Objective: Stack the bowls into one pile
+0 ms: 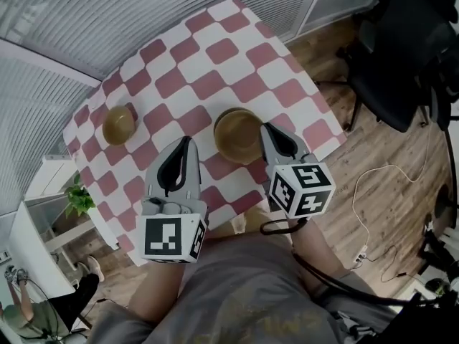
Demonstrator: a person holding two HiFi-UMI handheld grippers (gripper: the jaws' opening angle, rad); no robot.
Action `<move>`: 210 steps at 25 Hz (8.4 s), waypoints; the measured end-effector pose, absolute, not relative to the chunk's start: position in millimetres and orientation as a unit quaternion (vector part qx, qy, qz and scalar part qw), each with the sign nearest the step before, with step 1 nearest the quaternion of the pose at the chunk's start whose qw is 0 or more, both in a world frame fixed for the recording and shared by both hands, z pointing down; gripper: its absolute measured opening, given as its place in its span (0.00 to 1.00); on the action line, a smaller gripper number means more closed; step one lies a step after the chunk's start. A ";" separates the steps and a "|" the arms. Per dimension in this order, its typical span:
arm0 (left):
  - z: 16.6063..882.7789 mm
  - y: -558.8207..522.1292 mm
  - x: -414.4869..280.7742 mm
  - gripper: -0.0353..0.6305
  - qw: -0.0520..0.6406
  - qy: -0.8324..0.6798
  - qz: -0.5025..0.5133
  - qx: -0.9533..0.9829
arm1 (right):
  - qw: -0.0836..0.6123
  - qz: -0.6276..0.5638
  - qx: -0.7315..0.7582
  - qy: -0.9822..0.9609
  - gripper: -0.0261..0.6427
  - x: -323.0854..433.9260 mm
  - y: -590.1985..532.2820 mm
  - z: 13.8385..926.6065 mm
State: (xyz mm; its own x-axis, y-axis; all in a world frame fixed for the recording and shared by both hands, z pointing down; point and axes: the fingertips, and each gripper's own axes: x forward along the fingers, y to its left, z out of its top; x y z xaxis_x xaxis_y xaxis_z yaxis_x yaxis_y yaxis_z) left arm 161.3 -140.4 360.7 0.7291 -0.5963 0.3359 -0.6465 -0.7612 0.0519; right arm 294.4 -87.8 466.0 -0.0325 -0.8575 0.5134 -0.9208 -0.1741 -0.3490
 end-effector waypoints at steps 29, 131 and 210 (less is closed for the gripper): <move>389.5 -161.4 169.9 0.05 0.103 -0.354 0.177 0.913 | 0.091 0.290 0.707 -0.638 0.17 311.8 -106.6 490.7; 410.0 -292.4 -125.7 0.05 0.181 -0.585 0.115 0.782 | 0.236 0.304 0.511 -0.769 0.14 21.1 -331.5 537.6; 363.5 -129.1 155.9 0.05 0.102 -0.364 0.122 0.918 | 0.120 0.349 0.680 -0.634 0.11 295.5 -97.2 493.1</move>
State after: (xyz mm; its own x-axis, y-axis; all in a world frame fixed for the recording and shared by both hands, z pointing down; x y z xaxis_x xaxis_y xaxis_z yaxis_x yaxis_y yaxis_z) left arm 155.9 -129.1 363.5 0.7048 -0.6439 0.2976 -0.6935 -0.7137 0.0983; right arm 295.5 -97.2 493.1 -0.0478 -0.7779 0.6266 -0.9451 -0.1679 -0.2804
